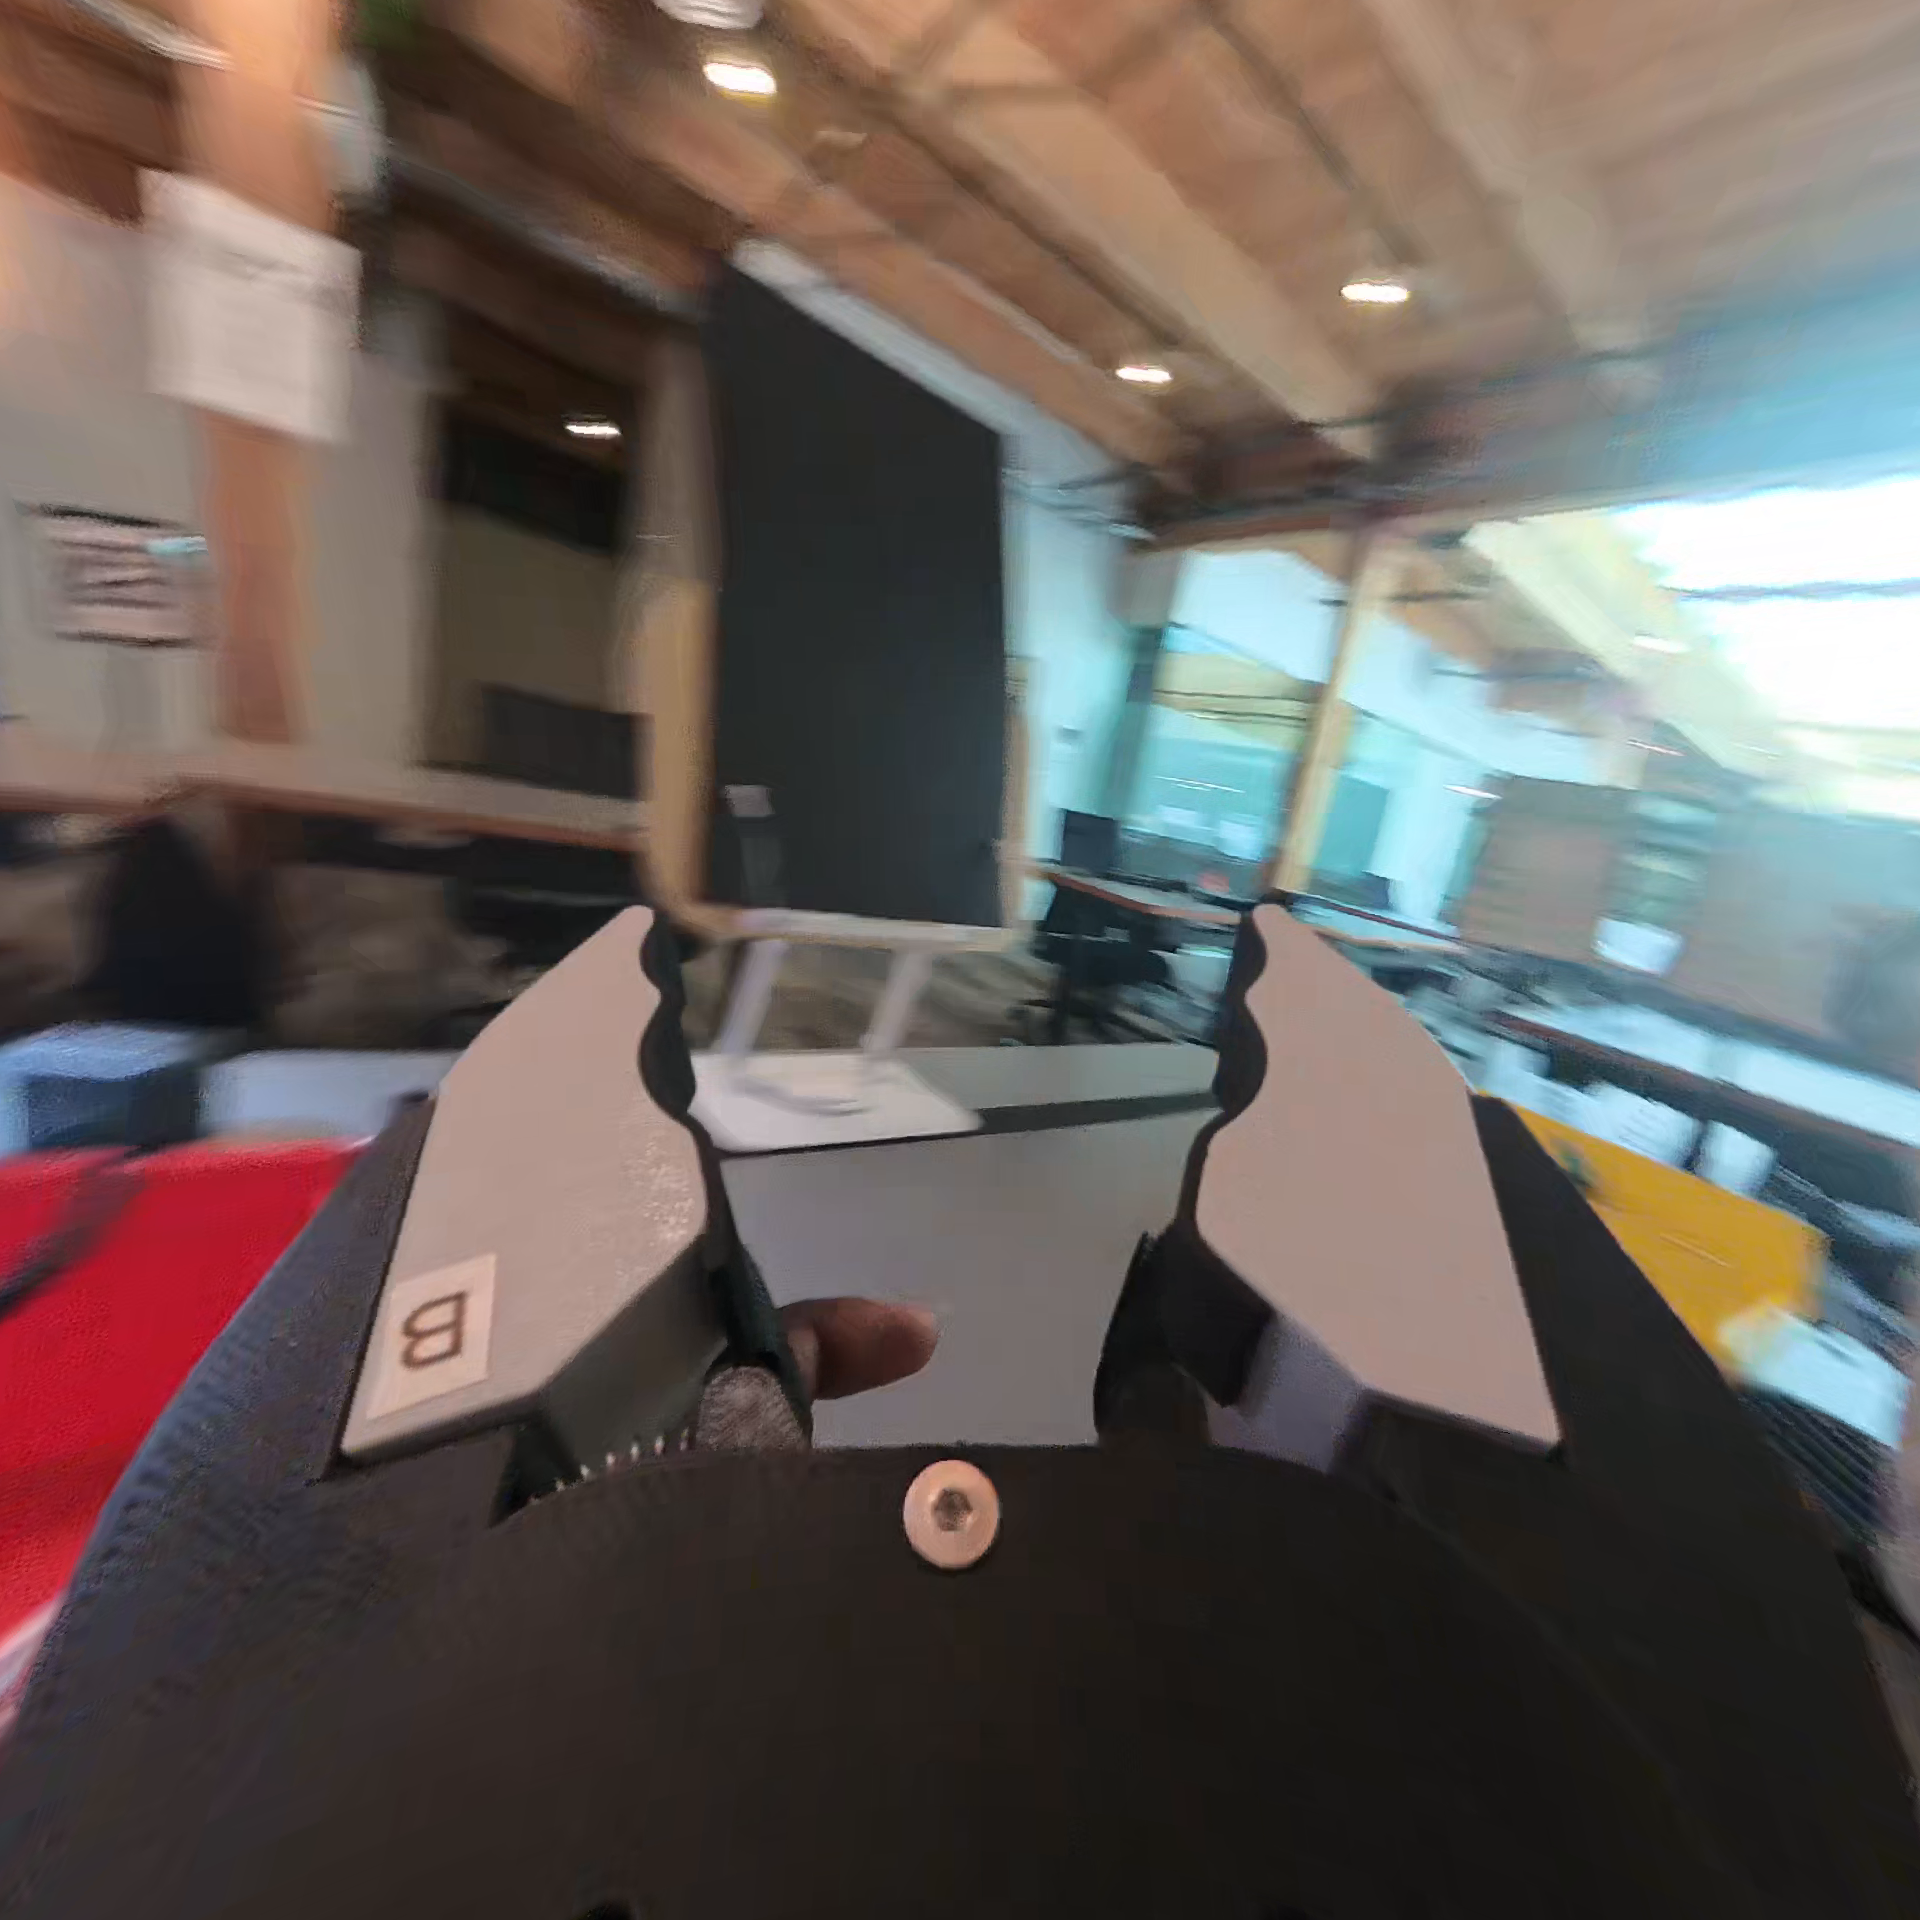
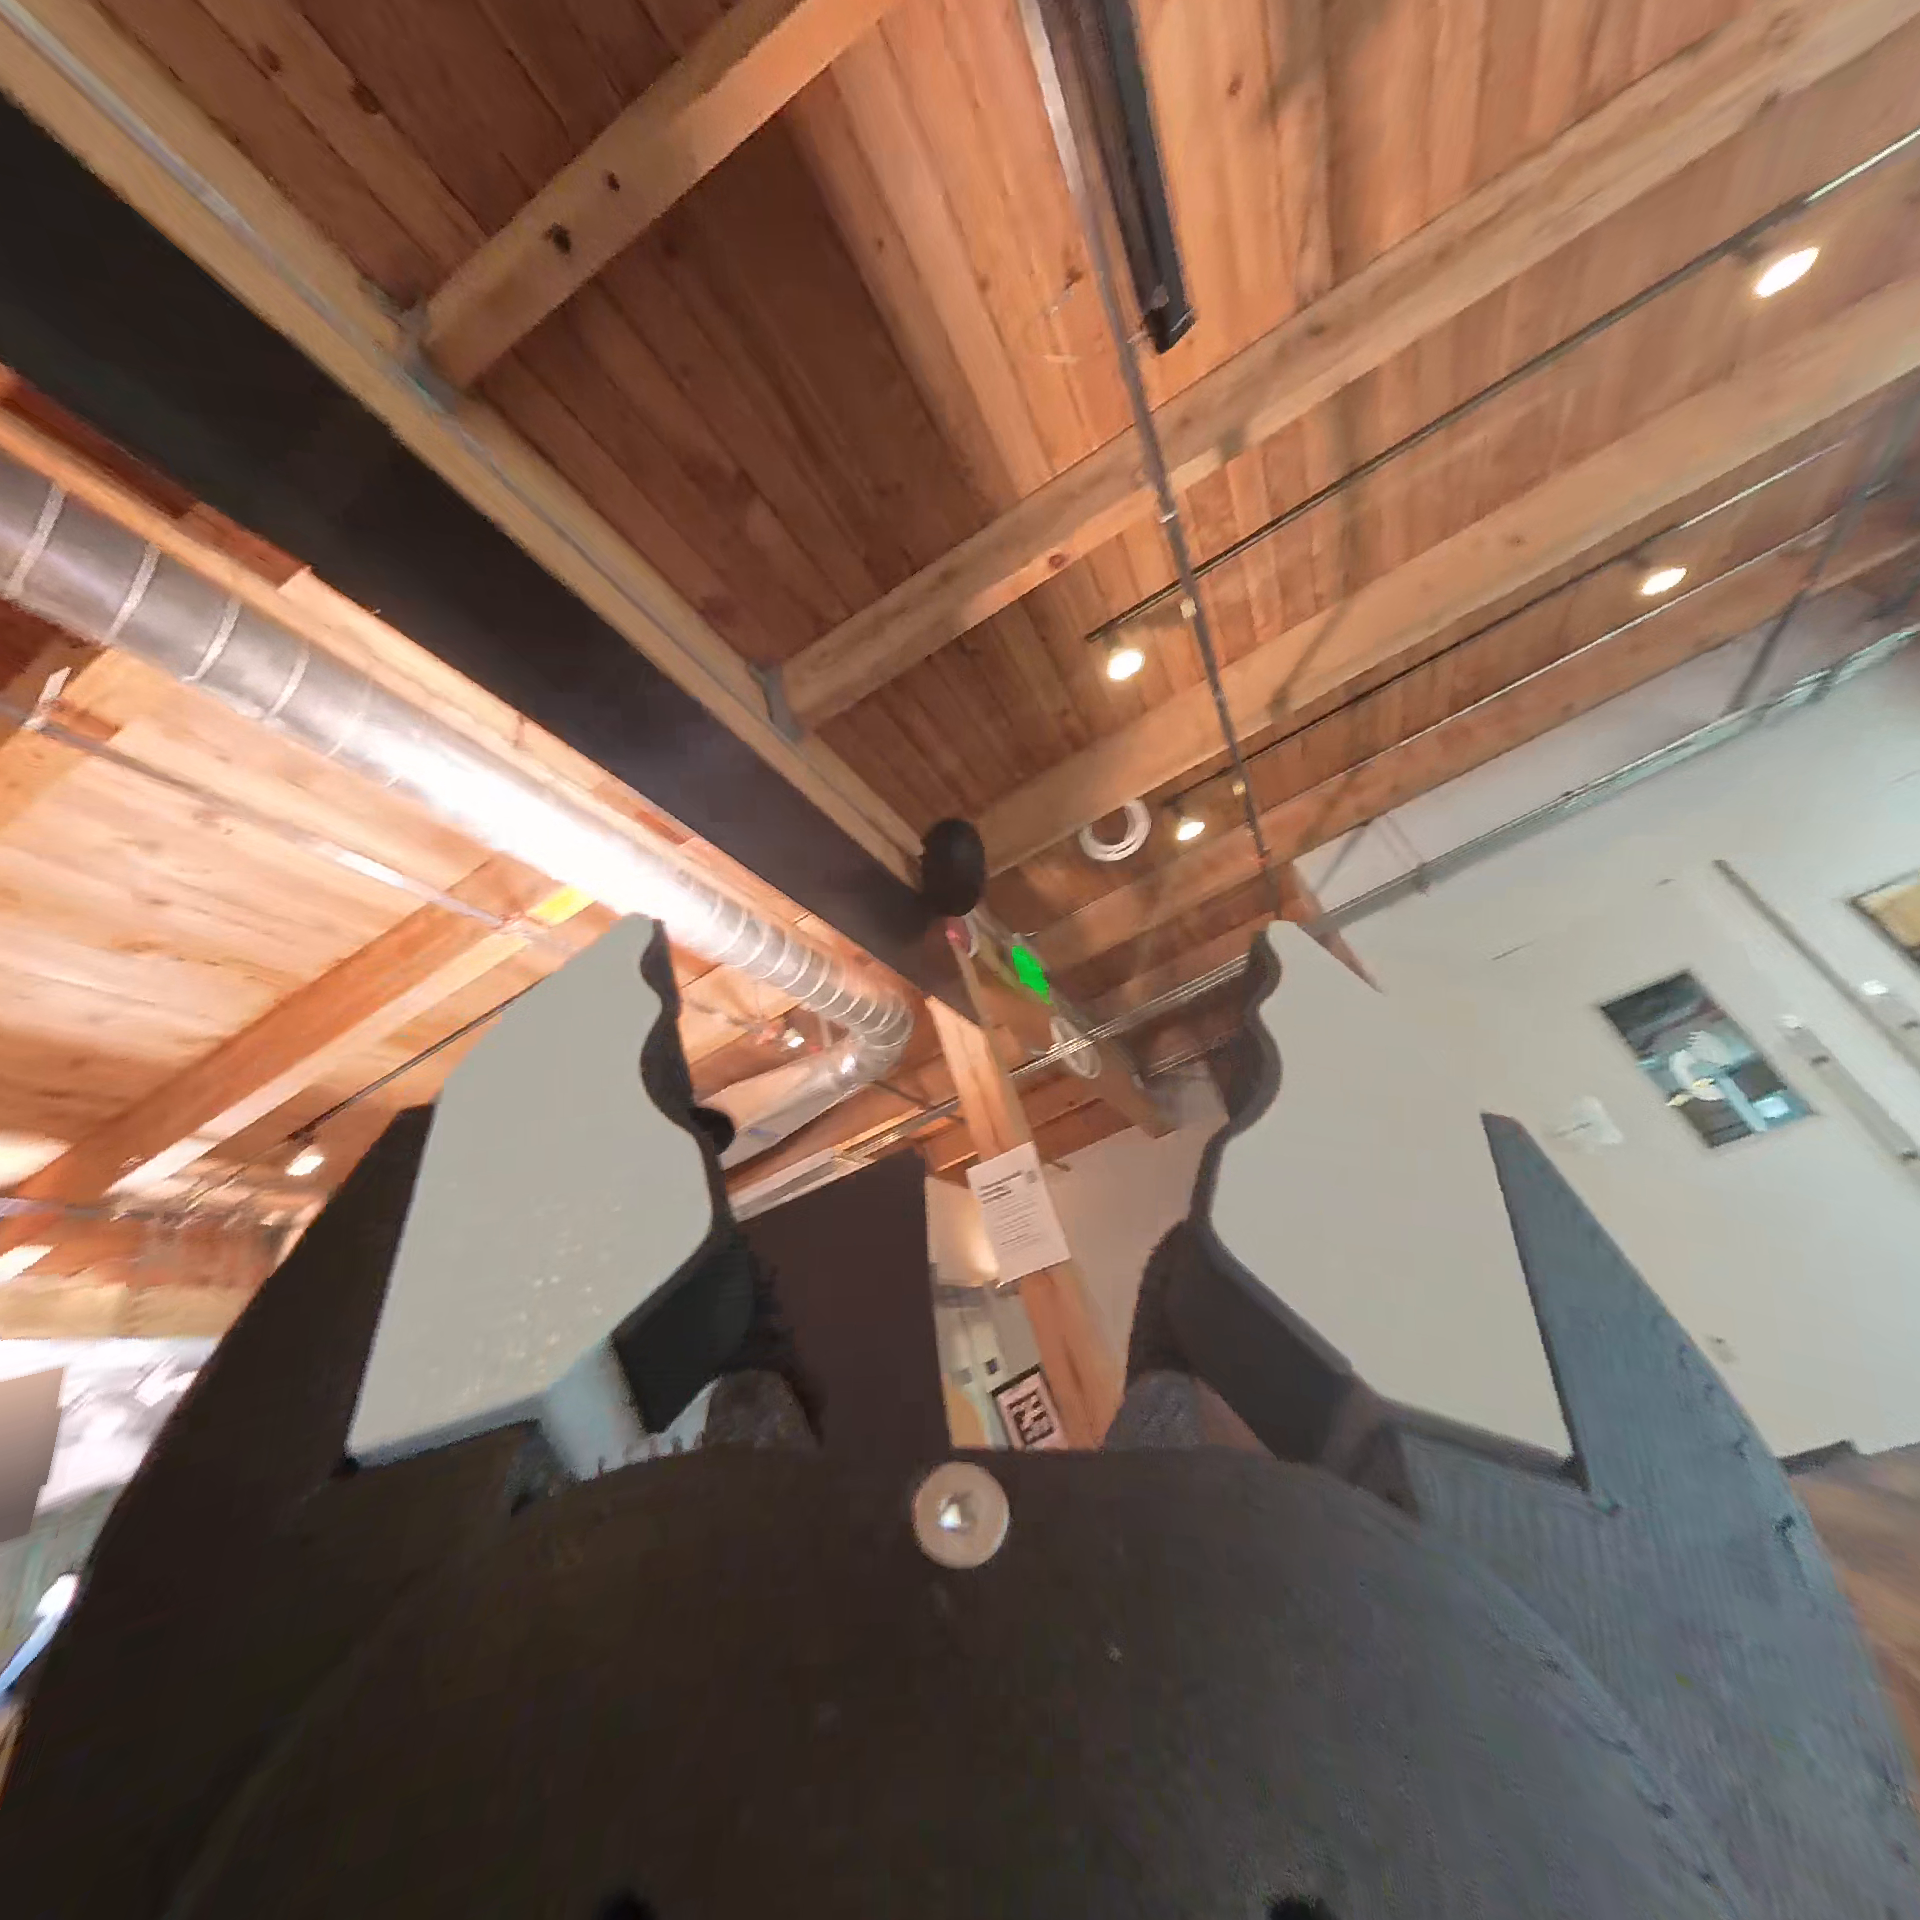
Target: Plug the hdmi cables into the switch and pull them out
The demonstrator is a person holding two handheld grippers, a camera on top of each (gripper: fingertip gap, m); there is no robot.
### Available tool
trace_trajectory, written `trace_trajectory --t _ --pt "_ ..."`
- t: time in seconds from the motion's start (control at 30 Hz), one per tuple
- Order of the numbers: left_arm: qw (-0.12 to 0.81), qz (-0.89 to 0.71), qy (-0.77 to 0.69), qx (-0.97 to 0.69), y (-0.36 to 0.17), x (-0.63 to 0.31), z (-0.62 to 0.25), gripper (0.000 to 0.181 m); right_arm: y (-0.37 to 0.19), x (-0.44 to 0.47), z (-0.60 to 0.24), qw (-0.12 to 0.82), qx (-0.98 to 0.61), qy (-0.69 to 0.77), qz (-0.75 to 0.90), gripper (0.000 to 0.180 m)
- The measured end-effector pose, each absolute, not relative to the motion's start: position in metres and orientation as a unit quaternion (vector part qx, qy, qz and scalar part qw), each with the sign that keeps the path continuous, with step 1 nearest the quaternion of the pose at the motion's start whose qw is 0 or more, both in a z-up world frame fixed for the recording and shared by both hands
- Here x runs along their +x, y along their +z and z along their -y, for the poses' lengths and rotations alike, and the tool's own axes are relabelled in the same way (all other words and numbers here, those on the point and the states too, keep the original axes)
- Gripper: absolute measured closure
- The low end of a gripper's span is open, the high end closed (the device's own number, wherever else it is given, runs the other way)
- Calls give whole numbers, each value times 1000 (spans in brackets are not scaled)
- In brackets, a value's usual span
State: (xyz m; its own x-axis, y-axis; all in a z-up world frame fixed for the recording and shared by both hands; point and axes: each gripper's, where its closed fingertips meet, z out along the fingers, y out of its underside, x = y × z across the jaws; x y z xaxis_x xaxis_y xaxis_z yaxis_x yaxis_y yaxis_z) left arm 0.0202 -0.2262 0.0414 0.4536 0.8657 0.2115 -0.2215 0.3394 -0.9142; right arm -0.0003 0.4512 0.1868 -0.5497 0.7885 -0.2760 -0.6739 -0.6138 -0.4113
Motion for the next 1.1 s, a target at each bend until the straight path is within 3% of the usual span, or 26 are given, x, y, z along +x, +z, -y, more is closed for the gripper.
trace_trajectory --t 0.1,0.23,0.73,0.97,1.1 --pt "635 518 423 -387 6 31 336 88 186 11 -468 431 -235 867 86 86" --pt "523 652 323 -443 -71 32 402 95 187 24 -472 420 -229 875 73 95" --pt "233 709 210 -631 -158 -6 410 116 200 43 -453 452 -184 869 81 99" --pt "201 700 229 -646 -158 -7 404 143 203 43 -446 471 -180 858 95 100" --pt "284 679 250 -629 -140 -10 395 149 205 43 -442 474 -177 857 97 100"
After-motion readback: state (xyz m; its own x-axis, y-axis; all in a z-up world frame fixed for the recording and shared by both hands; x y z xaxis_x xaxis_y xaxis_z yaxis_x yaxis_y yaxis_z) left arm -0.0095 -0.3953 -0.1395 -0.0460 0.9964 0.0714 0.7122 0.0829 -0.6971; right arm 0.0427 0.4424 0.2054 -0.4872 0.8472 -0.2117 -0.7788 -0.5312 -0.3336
